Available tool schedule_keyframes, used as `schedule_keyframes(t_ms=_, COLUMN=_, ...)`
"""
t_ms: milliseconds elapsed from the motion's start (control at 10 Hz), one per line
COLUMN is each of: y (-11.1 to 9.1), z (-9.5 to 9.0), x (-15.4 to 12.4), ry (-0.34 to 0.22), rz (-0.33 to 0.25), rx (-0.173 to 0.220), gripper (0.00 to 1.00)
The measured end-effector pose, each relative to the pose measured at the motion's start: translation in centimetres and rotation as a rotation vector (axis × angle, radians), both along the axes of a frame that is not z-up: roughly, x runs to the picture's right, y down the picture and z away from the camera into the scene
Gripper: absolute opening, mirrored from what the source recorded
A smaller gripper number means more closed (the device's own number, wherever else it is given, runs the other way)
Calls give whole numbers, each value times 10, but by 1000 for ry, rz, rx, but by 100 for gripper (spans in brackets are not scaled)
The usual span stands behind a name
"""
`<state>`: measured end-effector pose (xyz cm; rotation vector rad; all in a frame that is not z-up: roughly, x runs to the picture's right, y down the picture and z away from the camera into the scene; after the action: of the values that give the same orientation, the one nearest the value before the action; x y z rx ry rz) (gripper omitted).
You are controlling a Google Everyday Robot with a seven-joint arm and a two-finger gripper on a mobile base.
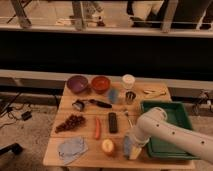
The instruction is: Place sponge in table surface
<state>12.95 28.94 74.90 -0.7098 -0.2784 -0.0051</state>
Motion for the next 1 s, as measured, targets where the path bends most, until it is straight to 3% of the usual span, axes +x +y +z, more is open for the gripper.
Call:
schedule_keyframes(t_ms=200, y=0, z=0, x=0, ry=0, rz=0, rx=0, gripper=78)
schedule_keyframes(t_ms=1000, y=0, z=0, x=0, ry=0, rz=1, rx=0, gripper=80)
